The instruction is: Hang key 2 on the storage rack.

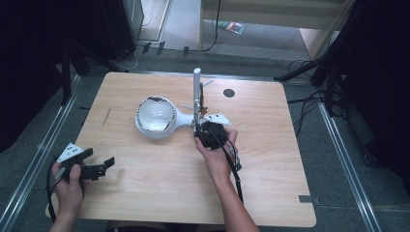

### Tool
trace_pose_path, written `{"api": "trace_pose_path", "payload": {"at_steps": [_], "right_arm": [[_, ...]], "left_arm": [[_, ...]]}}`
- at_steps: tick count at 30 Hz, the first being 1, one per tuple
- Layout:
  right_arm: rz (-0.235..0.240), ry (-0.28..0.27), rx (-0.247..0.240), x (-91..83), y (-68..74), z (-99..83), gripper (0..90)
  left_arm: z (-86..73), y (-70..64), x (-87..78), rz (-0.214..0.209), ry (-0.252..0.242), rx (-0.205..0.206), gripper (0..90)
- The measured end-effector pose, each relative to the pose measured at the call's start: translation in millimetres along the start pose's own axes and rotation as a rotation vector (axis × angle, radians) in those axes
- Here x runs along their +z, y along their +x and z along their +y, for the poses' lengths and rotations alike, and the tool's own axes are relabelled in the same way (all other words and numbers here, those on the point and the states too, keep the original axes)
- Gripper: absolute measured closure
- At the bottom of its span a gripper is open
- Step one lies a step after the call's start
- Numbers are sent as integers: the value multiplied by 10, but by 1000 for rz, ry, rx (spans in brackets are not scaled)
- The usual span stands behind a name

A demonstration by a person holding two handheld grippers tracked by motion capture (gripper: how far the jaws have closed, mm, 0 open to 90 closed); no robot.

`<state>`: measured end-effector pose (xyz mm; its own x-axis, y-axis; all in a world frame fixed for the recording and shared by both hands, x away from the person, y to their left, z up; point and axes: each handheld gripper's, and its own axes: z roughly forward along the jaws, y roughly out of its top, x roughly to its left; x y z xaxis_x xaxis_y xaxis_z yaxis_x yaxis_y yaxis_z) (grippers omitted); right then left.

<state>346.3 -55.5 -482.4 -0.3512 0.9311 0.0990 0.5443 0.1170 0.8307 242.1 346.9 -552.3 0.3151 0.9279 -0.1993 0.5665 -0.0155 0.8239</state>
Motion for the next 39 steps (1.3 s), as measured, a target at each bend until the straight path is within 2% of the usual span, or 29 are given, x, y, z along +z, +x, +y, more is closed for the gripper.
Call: {"api": "trace_pose_path", "payload": {"at_steps": [1, 4, 6, 7, 9, 11, 13, 16, 19, 21, 22, 24, 39], "right_arm": [[0, 0, 0, 0, 0, 0, 574], [6, -49, -55, -54, -66, -42, 447], [13, -71, -82, -77, -93, -61, 424], [13, -71, -82, -77, -93, -61, 424], [33, -85, -106, -108, -133, -87, 358], [40, -85, -114, -133, -160, -96, 330], [58, -106, -93, -166, -196, -105, 303], [62, -81, -46, -210, -260, -102, 143], [51, -79, -40, -238, -298, -109, 109], [21, -95, -74, -287, -323, -145, 41], [37, -99, -65, -320, -374, -164, 22], [50, -95, -50, -346, -425, -180, 7], [18, -114, -28, -552, -755, -394, 7]], "left_arm": [[0, 0, 0, 0, 0, 0, 0], [1, -4, 3, 2, 2, 2, 0], [0, -6, 3, 7, 2, 3, 0], [0, -6, 3, 7, 2, 3, 0], [0, -6, 2, 9, 2, 5, 0], [-1, -8, 4, 12, -4, 2, 0], [-1, -10, 2, 11, 0, 5, 0], [-1, -20, 2, 13, -1, 6, 0], [-1, -19, -1, 13, -2, 9, 0], [-4, -18, -3, 14, -7, 10, 0], [-5, -18, -6, 15, -8, 8, 0], [-4, -17, -5, 15, -8, 7, 0], [-5, -34, -4, 24, -4, 25, 0]]}}
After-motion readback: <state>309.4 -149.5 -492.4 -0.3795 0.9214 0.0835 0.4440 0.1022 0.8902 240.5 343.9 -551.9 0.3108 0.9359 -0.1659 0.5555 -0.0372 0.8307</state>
